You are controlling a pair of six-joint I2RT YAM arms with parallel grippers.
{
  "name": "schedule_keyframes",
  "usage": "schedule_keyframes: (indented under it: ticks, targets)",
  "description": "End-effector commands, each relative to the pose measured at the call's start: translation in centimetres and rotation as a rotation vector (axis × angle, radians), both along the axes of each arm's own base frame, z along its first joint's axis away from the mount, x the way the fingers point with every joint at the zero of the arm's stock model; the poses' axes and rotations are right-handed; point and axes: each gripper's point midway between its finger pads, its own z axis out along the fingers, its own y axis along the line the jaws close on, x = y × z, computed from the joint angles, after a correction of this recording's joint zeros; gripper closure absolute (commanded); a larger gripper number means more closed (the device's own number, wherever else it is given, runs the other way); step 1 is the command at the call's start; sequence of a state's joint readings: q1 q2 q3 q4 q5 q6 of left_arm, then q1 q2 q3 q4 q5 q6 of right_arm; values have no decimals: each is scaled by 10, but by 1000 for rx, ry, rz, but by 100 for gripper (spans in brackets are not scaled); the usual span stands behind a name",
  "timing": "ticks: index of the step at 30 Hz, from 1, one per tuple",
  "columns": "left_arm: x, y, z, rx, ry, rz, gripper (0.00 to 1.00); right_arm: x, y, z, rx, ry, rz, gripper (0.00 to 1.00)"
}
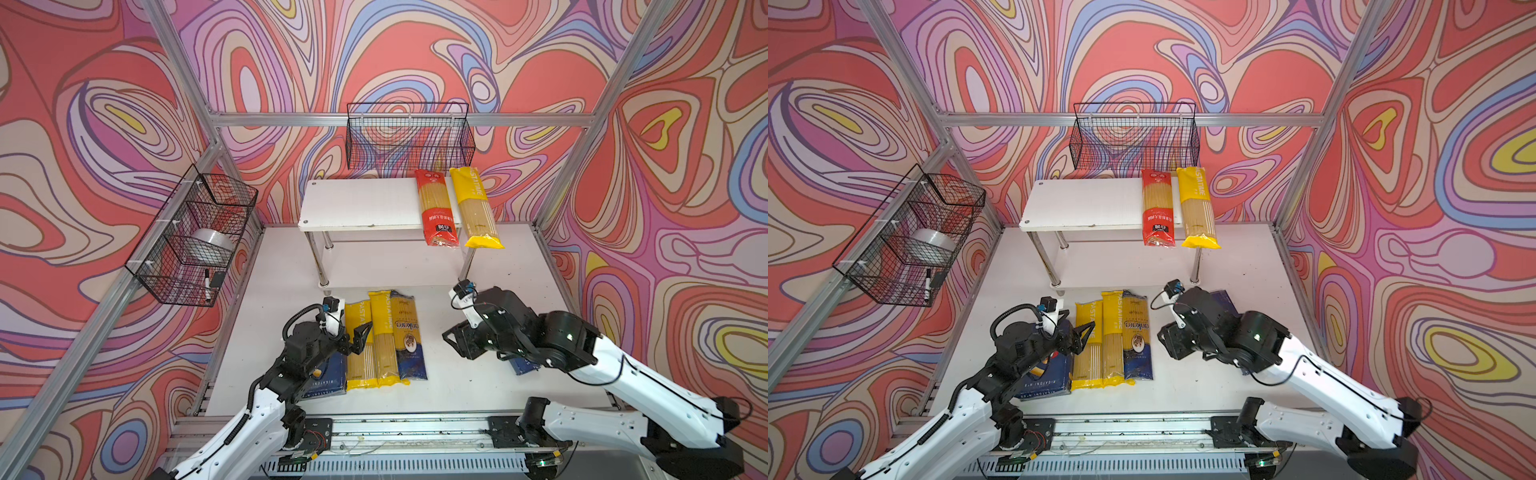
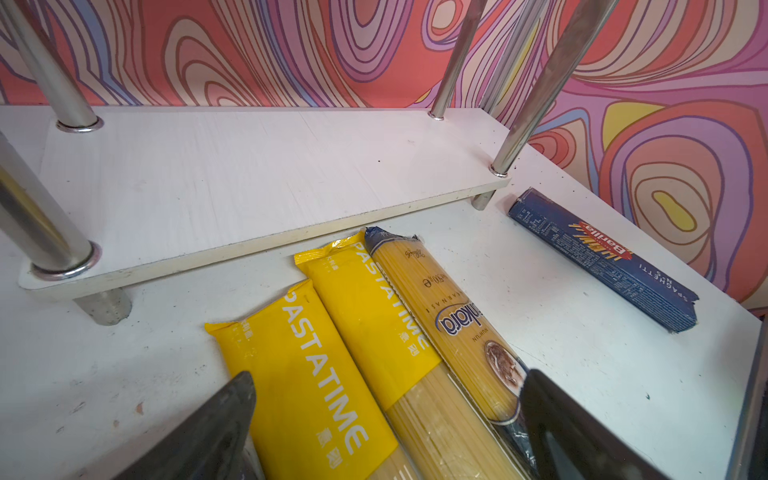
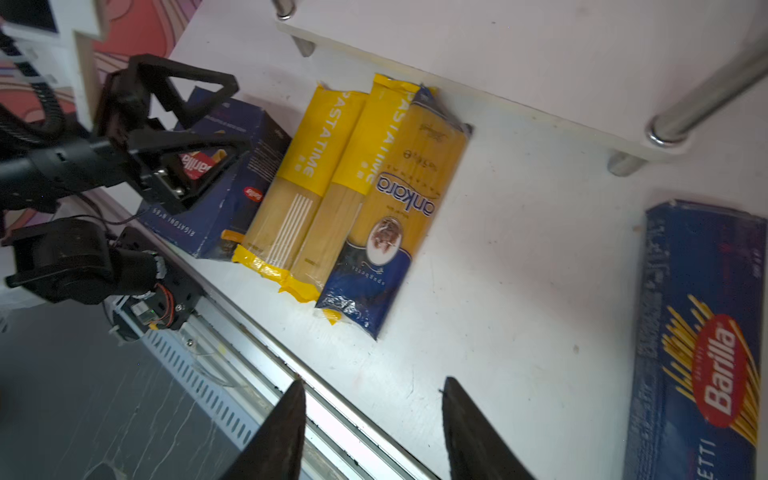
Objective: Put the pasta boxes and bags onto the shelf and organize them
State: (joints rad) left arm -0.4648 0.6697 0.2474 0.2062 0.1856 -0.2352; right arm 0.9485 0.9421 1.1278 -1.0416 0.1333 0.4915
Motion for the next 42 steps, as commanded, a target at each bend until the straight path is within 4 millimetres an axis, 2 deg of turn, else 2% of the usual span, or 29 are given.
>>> schedule_keyframes:
  ticks: [1,5,8,10,14,16,19,21,23,27,31,34,36,38,42]
  targets:
    - [1,1,-13,29,14,1,0,13,-41,-20,-15,-47,-267,45]
    - [1,-13,-21,24,60,-66,0,13,-78,-51,-87,-38,-455,45]
    - [0,-22,-24,12,87,-112,0,13,-90,-72,-151,-29,-516,38]
    - [-1,-27,-23,0,91,-139,0,16,-88,-73,-158,-35,-521,33]
    - [-3,-28,-21,-8,86,-153,0,29,-86,-47,-67,-77,-571,33]
    - [-4,-28,-21,-7,84,-149,0,39,-93,-42,-71,-110,-596,31]
    - [-4,-27,-21,-8,82,-144,0,61,-106,-62,-69,-40,-630,30]
    - [-5,-28,-19,-15,82,-155,0,75,-99,-77,27,33,-601,28]
    - [-6,-31,-17,-20,87,-169,0,86,-101,-84,66,56,-604,28]
    - [-6,-33,-16,-26,93,-179,0,99,-130,-94,-42,63,-672,27]
    - [-7,-34,-15,-33,91,-183,0,116,-154,-104,74,139,-747,25]
    - [-6,-32,-19,-26,94,-173,0,117,-176,-115,75,136,-844,23]
    - [-5,-33,-20,-21,104,-177,0,113,-182,-128,59,153,-886,21]
    - [-5,-36,-20,-23,111,-189,0,110,-182,-145,69,169,-889,19]
    - [-5,-38,-21,-28,119,-197,0,101,-204,-178,91,227,-961,16]
